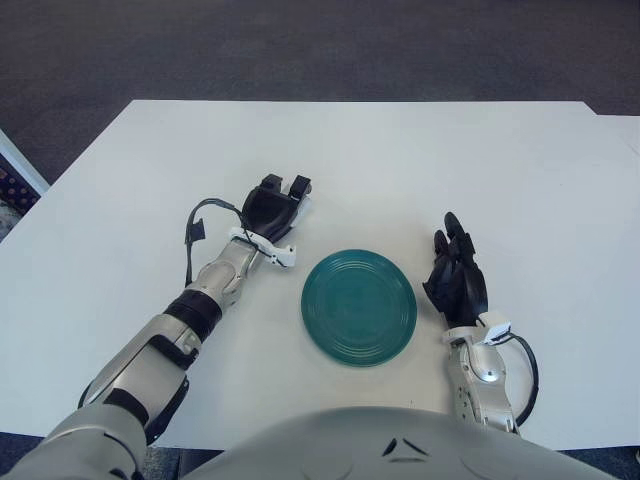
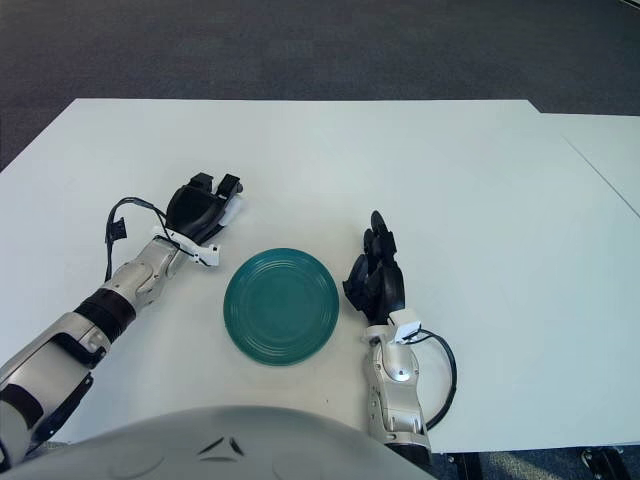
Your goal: Put the charger into the plate.
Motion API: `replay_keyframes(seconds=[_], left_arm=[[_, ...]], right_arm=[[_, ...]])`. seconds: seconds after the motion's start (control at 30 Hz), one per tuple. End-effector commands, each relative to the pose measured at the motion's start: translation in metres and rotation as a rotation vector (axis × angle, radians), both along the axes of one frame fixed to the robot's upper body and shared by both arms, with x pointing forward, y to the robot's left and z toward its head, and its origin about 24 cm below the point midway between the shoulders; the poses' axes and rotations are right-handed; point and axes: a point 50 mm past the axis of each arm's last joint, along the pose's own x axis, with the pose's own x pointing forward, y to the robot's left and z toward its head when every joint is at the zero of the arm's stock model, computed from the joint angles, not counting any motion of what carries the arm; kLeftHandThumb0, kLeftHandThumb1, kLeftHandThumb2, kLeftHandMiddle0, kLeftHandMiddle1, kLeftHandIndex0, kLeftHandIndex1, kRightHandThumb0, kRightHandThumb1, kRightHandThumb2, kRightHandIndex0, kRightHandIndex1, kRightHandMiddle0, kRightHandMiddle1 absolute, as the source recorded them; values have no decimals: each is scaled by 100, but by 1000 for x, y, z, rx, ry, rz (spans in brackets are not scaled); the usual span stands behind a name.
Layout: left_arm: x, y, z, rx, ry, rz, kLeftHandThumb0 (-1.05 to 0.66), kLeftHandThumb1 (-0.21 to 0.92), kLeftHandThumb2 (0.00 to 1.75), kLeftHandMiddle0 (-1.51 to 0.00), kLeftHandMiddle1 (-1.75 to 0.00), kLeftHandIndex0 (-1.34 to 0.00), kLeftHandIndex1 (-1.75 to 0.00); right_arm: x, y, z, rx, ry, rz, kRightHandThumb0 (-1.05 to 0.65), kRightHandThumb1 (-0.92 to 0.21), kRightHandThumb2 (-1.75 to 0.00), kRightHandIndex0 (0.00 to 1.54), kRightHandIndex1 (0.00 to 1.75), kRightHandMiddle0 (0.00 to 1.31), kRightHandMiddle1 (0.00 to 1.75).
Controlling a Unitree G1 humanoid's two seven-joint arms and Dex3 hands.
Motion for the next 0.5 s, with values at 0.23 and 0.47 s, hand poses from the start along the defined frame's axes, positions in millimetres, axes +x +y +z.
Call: replay_keyframes(seconds=[0.23,0.47], left_arm=[[8,-6,25,-110,35,9,0,20,145,-71,-171,-47,-175],[4,-12,76,-189,-38,-12,0,12,155,-75,-174,-54,-175]], right_arm=[[-7,-3,-13,5,78,-37,-93,-92,-91,0,0,0,15],[-6,-1,-13,-2,58,-54,-94,-92,-89,0,0,0,17]])
